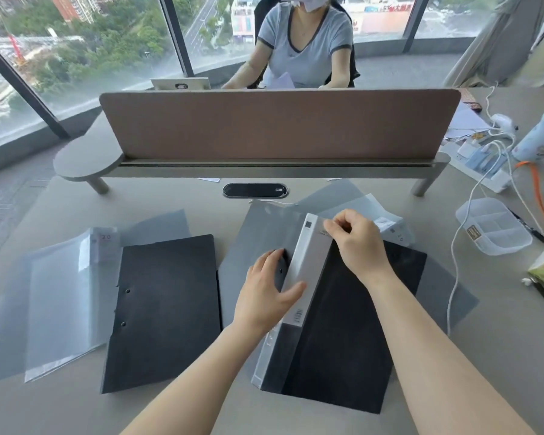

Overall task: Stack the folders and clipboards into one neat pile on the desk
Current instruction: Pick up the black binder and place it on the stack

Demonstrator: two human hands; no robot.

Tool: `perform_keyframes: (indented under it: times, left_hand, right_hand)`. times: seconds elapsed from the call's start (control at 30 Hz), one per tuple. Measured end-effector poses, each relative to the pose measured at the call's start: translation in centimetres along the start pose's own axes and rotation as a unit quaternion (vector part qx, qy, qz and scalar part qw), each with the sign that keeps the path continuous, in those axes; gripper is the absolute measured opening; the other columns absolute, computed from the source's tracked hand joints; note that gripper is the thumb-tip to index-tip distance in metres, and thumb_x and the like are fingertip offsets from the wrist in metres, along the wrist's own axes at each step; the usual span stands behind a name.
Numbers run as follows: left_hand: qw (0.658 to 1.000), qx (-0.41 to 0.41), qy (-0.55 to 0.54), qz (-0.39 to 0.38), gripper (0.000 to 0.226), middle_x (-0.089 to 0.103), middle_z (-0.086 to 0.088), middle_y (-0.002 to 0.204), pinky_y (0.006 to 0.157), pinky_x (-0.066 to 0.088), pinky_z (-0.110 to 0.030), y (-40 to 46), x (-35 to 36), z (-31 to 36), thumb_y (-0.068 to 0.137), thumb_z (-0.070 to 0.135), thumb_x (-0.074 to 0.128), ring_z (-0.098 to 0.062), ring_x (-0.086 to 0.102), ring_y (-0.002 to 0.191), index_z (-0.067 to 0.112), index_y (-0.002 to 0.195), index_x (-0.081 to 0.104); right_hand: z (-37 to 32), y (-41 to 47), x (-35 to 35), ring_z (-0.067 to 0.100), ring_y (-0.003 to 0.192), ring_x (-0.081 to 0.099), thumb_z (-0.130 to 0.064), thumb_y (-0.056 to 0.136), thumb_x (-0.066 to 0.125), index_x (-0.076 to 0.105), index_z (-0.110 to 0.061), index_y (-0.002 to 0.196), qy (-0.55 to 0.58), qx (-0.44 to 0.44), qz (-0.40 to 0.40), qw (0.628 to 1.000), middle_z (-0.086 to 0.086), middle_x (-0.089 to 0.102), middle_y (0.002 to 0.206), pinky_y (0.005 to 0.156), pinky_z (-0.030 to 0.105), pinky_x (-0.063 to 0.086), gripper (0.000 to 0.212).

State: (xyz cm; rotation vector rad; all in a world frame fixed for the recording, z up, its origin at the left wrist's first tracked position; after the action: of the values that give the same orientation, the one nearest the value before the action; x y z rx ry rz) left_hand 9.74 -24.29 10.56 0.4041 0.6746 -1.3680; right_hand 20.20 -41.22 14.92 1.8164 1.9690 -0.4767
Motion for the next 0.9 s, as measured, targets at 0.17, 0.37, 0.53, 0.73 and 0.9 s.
perform_keyframes:
  times: [0.17,0.37,0.53,0.73,0.9]
  left_hand:
    - [0.997,0.013,-0.069,0.023,0.077,0.05,0.018,0.135,0.095,0.052,-0.03,-0.6,-3.0,0.8,0.074,0.055,0.067,0.0,0.049,0.118,0.037,0.143,0.037]
    - [0.987,0.06,-0.133,0.069,0.063,0.058,0.029,0.119,0.083,0.06,-0.033,-0.7,-7.1,1.9,0.073,0.047,0.075,0.001,0.057,0.11,0.053,0.127,0.045]
    - [0.977,0.075,-0.167,0.108,0.053,0.066,0.023,0.112,0.081,0.06,-0.031,-0.1,-10.3,1.6,0.076,0.036,0.077,-0.005,0.063,0.102,0.043,0.125,0.056]
    - [0.967,0.078,-0.2,0.141,0.031,0.071,0.015,0.097,0.077,0.06,-0.037,0.8,-12.7,0.1,0.08,0.03,0.076,-0.011,0.066,0.092,0.032,0.11,0.067]
    - [0.955,0.054,-0.257,0.137,0.015,0.069,0.001,0.082,0.071,0.052,-0.038,1.4,-14.0,-1.6,0.082,0.016,0.075,-0.013,0.061,0.076,0.024,0.094,0.071]
  right_hand:
    - [-5.3,0.0,0.1,0.013,0.061,0.048,-0.026,0.093,0.06,0.053,-0.016,0.068,0.028,-0.071,0.003,0.997,-0.008,0.051,0.059,0.066,0.04,0.046,0.028]
    - [-10.2,0.0,0.5,0.005,0.058,0.044,-0.022,0.095,0.06,0.058,-0.009,0.076,0.098,-0.123,0.006,0.987,-0.015,0.049,0.057,0.061,0.021,0.039,0.023]
    - [-13.5,0.0,1.4,0.007,0.065,0.045,-0.018,0.094,0.062,0.059,-0.004,0.078,0.142,-0.159,0.01,0.977,-0.004,0.053,0.068,0.062,0.017,0.04,0.022]
    - [-15.9,0.3,3.9,0.005,0.067,0.049,-0.018,0.092,0.065,0.061,-0.008,0.077,0.156,-0.186,-0.001,0.97,-0.008,0.055,0.069,0.068,0.017,0.042,0.019]
    - [-16.5,0.5,6.1,0.012,0.087,0.061,-0.021,0.091,0.066,0.067,-0.018,0.084,0.118,-0.214,0.009,0.97,-0.006,0.065,0.085,0.084,0.026,0.049,0.007]
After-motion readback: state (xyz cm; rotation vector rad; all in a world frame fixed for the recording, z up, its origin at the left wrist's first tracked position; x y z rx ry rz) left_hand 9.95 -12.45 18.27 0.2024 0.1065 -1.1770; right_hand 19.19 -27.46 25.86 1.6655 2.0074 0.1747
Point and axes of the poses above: each hand's wrist, its own y-axis towards the middle knuckle, its own x-axis out of the palm, z = x × y, the point moved 3 cm from there along y, towards the middle knuckle
